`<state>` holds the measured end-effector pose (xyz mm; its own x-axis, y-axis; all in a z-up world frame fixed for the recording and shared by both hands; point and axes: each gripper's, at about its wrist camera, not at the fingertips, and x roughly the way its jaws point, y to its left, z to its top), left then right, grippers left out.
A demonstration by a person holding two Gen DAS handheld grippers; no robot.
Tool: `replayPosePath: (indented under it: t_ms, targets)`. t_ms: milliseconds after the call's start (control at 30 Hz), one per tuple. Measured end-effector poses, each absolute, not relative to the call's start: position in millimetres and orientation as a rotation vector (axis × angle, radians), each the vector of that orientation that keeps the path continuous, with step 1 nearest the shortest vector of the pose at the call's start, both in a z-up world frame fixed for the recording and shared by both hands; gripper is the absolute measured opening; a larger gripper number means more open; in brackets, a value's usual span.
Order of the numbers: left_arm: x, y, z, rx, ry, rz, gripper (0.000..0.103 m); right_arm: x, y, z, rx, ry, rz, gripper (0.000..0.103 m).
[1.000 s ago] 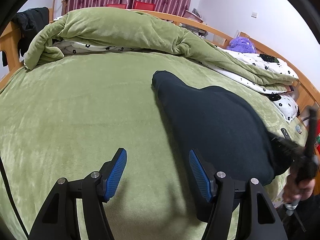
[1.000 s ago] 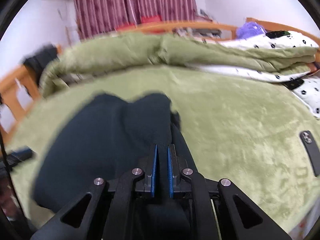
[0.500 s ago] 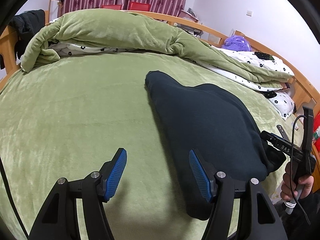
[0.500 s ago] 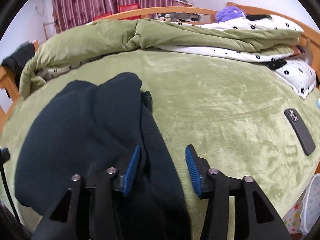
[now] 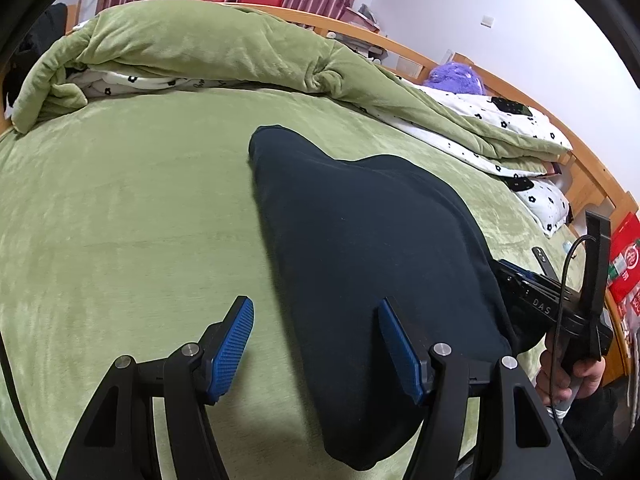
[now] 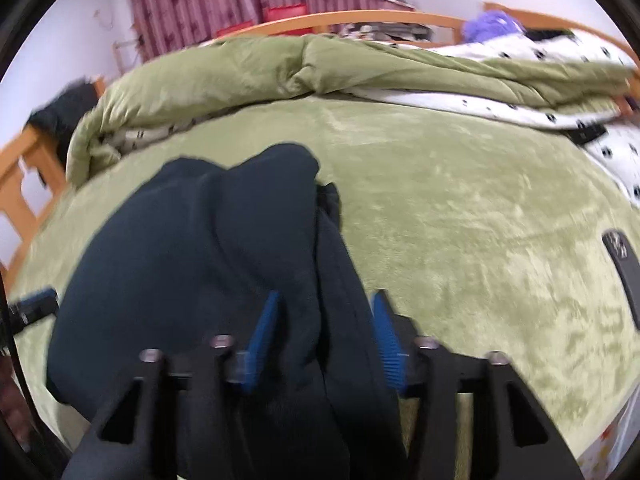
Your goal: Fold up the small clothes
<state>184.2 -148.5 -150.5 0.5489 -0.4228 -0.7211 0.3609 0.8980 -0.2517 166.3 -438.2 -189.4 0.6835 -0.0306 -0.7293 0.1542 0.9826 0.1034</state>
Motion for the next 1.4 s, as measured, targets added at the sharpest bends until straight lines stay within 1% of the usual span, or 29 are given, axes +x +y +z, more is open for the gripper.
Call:
replayPosePath:
  t_ms: [33,100,167,200,233,267,300,400,433,467,500,567,600,667,700,733,767,800,867,900,933,1000,1067,1100,1133,1167,1200,1400]
  targets:
    - [182.8,-149.6,-150.9,-0.073,0.874,-0.469,0.063,165.4,-437.3,-188.7,0.168,0.808,-0.071,0.012]
    - [180.3,-150.4,-151.0,-0.071,0.876,-0.482,0.063,160.4,-437.8,-183.2,0.176,0.780,-0.057,0.011]
    - [176.8,-151.3,-152.7,-0.061,0.882,-0.493,0.063,158.5,-440.3,-177.3,0.176,0.761,-0.064,0.012]
    - [173.8,-151.9,-154.4,-0.054,0.886,-0.502,0.063,162.1,-442.9,-174.7,0.193,0.771,-0.042,0.016]
    - [172.0,-152.2,-155.7,-0.048,0.889,-0.509,0.063,166.1,-445.3,-173.6,0.212,0.785,-0.019,0.024]
    - [169.7,-152.9,-157.0,-0.041,0.891,-0.515,0.063,172.8,-447.4,-173.6,0.228,0.807,-0.005,0.029]
    - [167.9,-153.4,-158.0,-0.031,0.892,-0.518,0.063,180.1,-447.9,-175.2,0.224,0.833,-0.011,0.033]
    - [162.5,-153.5,-160.3,-0.010,0.891,-0.526,0.063,204.4,-445.4,-185.5,0.196,0.914,0.013,0.033]
    - [161.4,-152.6,-161.0,-0.009,0.892,-0.527,0.064,211.4,-444.6,-189.7,0.195,0.939,0.025,0.031]
    - [161.2,-151.9,-162.3,-0.008,0.898,-0.528,0.064,215.2,-443.2,-192.2,0.204,0.952,0.056,0.025]
    - [161.3,-151.6,-163.4,-0.004,0.902,-0.525,0.064,215.9,-440.7,-193.3,0.207,0.954,0.081,0.011]
    - [162.0,-151.4,-167.3,0.008,0.914,-0.520,0.064,213.1,-437.3,-186.0,0.168,0.903,0.081,0.010]
    - [162.2,-150.8,-169.2,0.008,0.918,-0.518,0.064,206.1,-439.3,-176.0,0.177,0.828,0.097,0.009]
    - [162.8,-150.9,-170.9,0.001,0.928,-0.529,0.065,198.2,-449.1,-164.4,0.240,0.737,0.116,0.008]
    - [162.8,-151.4,-171.4,-0.003,0.931,-0.535,0.065,199.9,-451.6,-164.7,0.243,0.741,0.103,0.008]
    - [162.3,-152.7,-171.6,0.001,0.933,-0.532,0.065,203.4,-452.4,-168.8,0.229,0.759,0.068,0.004]
    - [162.0,-154.1,-171.7,0.010,0.932,-0.529,0.065,208.7,-452.4,-175.7,0.209,0.789,0.021,0.003]
    - [160.8,-155.5,-171.6,0.021,0.931,-0.526,0.065,218.0,-452.4,-191.6,0.169,0.859,-0.081,0.000]
    - [157.4,-157.5,-169.3,0.035,0.923,-0.522,0.065,225.3,-456.6,-209.0,0.148,0.938,-0.157,0.000]
    - [155.8,-157.0,-167.2,0.030,0.919,-0.523,0.064,222.5,-463.6,-212.0,0.194,0.959,-0.134,0.000]
    - [155.2,-155.2,-165.8,0.026,0.913,-0.521,0.064,218.1,-467.1,-209.0,0.221,0.948,-0.121,0.000]
    - [154.4,-152.5,-163.3,0.016,0.901,-0.511,0.064,195.4,-474.7,-188.0,0.263,0.863,-0.114,0.001]
    - [155.8,-150.2,-163.3,0.010,0.903,-0.503,0.064,175.6,-477.5,-173.2,0.298,0.817,-0.097,0.010]
    - [157.0,-149.3,-163.4,0.004,0.904,-0.501,0.064,170.2,-478.8,-169.5,0.312,0.810,-0.083,0.028]
    - [158.0,-148.4,-163.3,-0.005,0.905,-0.499,0.064,160.3,-478.8,-166.1,0.335,0.800,-0.060,0.051]
    - [158.9,-148.1,-163.2,-0.011,0.907,-0.497,0.064,152.3,-477.7,-165.2,0.350,0.793,-0.043,0.059]
    - [159.6,-148.0,-163.3,-0.015,0.908,-0.496,0.064,142.9,-474.8,-165.1,0.362,0.798,-0.021,0.063]
    - [162.5,-149.0,-167.8,-0.031,0.928,-0.477,0.064,125.3,-452.7,-168.2,0.292,0.869,0.032,0.063]
